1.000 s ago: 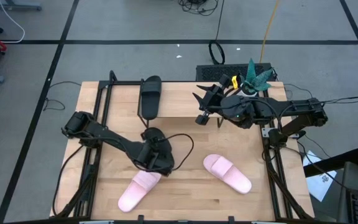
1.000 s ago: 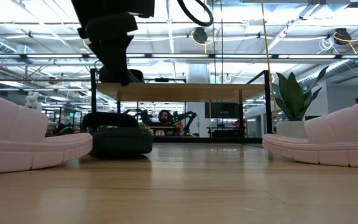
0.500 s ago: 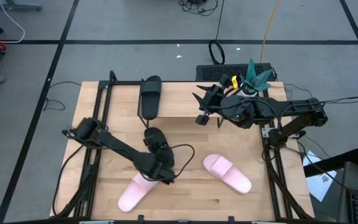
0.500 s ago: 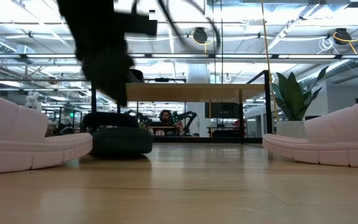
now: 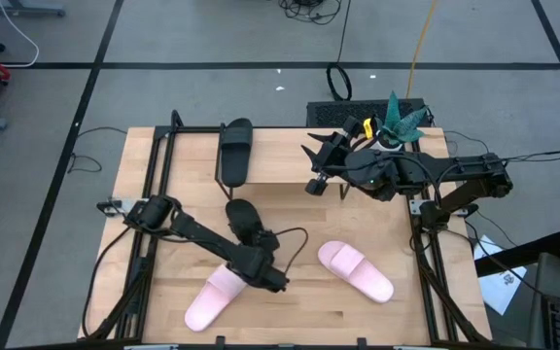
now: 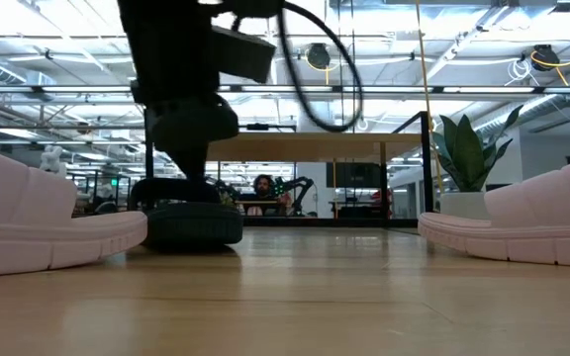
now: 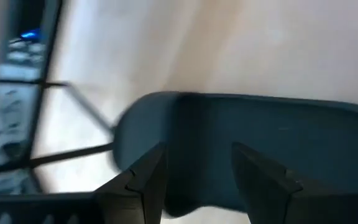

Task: Pick and place slides into the shelf
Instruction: Put the black slipper on the shelf

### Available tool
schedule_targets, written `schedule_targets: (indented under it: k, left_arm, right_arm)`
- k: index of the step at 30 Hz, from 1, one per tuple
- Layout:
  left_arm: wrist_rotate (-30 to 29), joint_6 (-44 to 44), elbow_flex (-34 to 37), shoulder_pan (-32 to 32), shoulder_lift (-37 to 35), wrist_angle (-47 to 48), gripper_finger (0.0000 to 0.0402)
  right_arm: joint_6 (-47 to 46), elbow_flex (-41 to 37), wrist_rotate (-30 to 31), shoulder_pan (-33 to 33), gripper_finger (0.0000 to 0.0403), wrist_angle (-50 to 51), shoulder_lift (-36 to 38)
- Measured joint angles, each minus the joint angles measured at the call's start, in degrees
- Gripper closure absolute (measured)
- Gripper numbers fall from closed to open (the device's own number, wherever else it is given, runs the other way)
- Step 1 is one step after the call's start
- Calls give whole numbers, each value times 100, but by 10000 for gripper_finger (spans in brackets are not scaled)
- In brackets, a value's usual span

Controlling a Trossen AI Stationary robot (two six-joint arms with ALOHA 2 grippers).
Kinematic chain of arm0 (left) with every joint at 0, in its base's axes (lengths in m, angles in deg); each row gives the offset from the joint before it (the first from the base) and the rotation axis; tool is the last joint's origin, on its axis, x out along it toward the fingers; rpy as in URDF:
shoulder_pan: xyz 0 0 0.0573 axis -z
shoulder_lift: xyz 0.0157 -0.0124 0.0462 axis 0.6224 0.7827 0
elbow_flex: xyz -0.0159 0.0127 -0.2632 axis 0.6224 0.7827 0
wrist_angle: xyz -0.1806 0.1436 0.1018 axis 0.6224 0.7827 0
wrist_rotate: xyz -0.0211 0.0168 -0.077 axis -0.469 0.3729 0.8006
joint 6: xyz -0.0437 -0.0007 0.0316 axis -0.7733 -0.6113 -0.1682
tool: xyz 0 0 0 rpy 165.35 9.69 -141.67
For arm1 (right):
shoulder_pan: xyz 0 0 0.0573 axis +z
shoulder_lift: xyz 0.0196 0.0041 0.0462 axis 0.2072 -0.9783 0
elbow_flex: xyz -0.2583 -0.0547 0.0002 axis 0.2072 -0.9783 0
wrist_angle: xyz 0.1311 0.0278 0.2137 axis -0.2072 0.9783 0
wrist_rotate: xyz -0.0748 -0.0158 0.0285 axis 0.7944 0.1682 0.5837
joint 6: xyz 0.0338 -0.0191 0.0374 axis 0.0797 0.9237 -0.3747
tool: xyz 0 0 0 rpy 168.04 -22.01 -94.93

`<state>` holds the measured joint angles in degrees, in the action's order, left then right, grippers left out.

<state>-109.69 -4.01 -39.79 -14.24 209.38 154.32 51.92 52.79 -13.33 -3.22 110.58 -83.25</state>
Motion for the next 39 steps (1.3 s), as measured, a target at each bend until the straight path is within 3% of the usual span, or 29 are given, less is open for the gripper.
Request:
schedule_targets:
  k: [5, 14, 21, 29, 39]
  left_arm:
    - [520, 1279, 0, -2, 0, -530, 227]
    - [767, 1741, 2, -79, 0, -497, 227]
    - [776, 1706, 2, -218, 0, -440, 227]
    - [757, 1115, 2, -419, 0, 307, 227]
    - [779, 1074, 4, -474, -2, 270, 217]
  right_arm:
    - [4, 0, 0, 0, 277, 4, 0]
    - [15, 0, 0, 0, 277, 17, 0]
    - [15, 0, 0, 0, 277, 70, 0]
    - [15, 0, 0, 0, 277, 133, 0]
    - [15, 0, 0, 0, 277, 133, 0]
